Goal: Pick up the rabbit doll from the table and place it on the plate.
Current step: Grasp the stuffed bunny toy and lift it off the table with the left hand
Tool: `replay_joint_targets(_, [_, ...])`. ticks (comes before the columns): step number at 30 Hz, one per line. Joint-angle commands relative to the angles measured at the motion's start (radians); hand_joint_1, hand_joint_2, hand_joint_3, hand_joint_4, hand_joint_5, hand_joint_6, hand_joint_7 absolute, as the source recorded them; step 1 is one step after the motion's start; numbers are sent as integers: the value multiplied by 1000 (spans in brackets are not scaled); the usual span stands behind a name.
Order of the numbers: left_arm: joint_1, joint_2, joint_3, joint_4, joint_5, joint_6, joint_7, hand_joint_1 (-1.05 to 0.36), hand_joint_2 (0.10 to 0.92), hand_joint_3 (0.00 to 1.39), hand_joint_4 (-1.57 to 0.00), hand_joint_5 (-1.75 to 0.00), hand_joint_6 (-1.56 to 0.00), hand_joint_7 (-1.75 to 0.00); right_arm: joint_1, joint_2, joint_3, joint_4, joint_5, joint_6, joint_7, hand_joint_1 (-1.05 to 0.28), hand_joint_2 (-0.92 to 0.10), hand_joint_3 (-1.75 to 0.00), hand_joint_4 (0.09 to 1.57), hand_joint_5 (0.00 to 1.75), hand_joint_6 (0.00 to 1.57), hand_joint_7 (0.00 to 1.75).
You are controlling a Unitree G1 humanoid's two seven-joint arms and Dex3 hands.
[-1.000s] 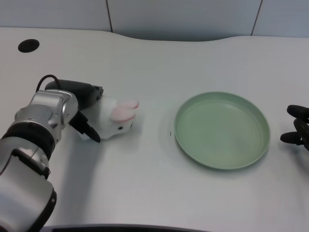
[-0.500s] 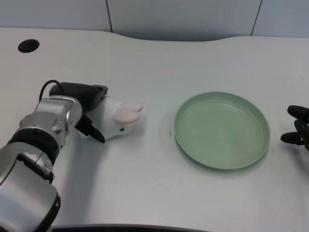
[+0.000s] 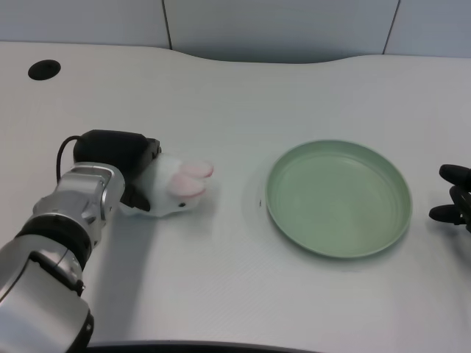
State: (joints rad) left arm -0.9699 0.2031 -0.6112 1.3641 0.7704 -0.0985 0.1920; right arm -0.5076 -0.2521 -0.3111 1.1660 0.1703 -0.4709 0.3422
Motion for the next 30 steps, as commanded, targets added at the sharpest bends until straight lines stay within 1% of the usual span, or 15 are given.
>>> replay_joint_targets(1, [33,-4,21,13,-14,-4,56,-328,823,2,-427,-1069,-555,-682,17,-7,-5,-19,11,-1,-4,-404,-921,-260,760,830,1001,13])
replay_joint_targets(3, [37,-10,34,14,-25,-7,76,-321,829,1,-485,-996,-580,-656,21,-7,-3,-21,7,-7,-6,-399,-921,-263,758,827,999,12])
replay_joint_targets(5, [40,-20,59,14,-42,-8,97,-307,874,9,-521,-1026,-610,-704,25,-8,-2,-20,4,-8,-9,-399,-921,-266,754,820,994,9])
replay_joint_targets(6, [40,-27,72,14,-53,-6,110,-268,894,6,-495,-1338,-509,-1079,25,-8,-1,-20,3,-7,-11,-402,-921,-268,759,817,992,8])
replay_joint_targets(7, [40,-31,81,14,-60,-5,117,-251,907,8,-465,-1532,-441,-1308,25,-9,0,-19,3,-6,-12,-405,-921,-267,762,813,994,8])
replay_joint_targets(8, [39,-34,86,15,-63,-4,121,-240,915,9,-442,-1658,-395,-1457,25,-9,0,-19,2,-5,-12,-407,-921,-265,765,808,994,8])
replay_joint_targets(9, [38,-39,99,15,-72,-5,130,-236,918,9,-434,-1701,-378,-1509,25,-8,0,-17,3,-9,-10,-408,-921,-265,766,806,994,8])
replay_joint_targets(11, [33,-47,124,14,-93,-6,137,-202,920,50,-611,-1737,-426,-1696,23,-8,2,-13,1,-13,-9,-391,-921,-273,775,801,991,6])
replay_joint_targets(12, [26,-52,138,15,-105,-1,128,-198,920,51,-677,-1741,-471,-1721,21,-8,3,-11,-1,-14,-12,-396,-921,-275,779,801,990,6])
replay_joint_targets(15, [4,-62,186,15,-149,21,75,-185,921,74,-725,-1746,-529,-1744,18,-7,7,-7,-7,-22,-16,-396,-921,-280,791,800,989,5])
replay_joint_targets(19, [-26,-65,248,11,-210,41,-13,-164,915,107,-656,-1723,-566,-1691,10,-7,10,3,-10,-27,-21,-392,-921,-281,810,794,993,7])
replay_joint_targets(23, [-44,-57,281,5,-238,30,-59,-173,879,49,-666,-1740,-593,-1738,2,-6,8,8,-3,-9,-14,-398,-921,-277,808,781,992,6])
replay_joint_targets(27, [-77,-48,301,0,-257,31,-119,-239,884,43,-692,-1746,-611,-1746,-2,-4,6,9,1,-7,-11,-399,-921,-276,806,777,995,7])
replay_joint_targets(29, [-94,-43,312,-4,-266,29,-148,-224,867,31,-695,-1746,-609,-1746,-4,-3,5,10,2,-5,-9,-401,-921,-276,805,776,998,9])
replay_joint_targets(30, [-109,-41,319,-7,-273,23,-164,-217,866,29,-687,-1746,-589,-1746,-5,-3,8,11,-1,-4,-14,-403,-921,-275,802,774,996,7])
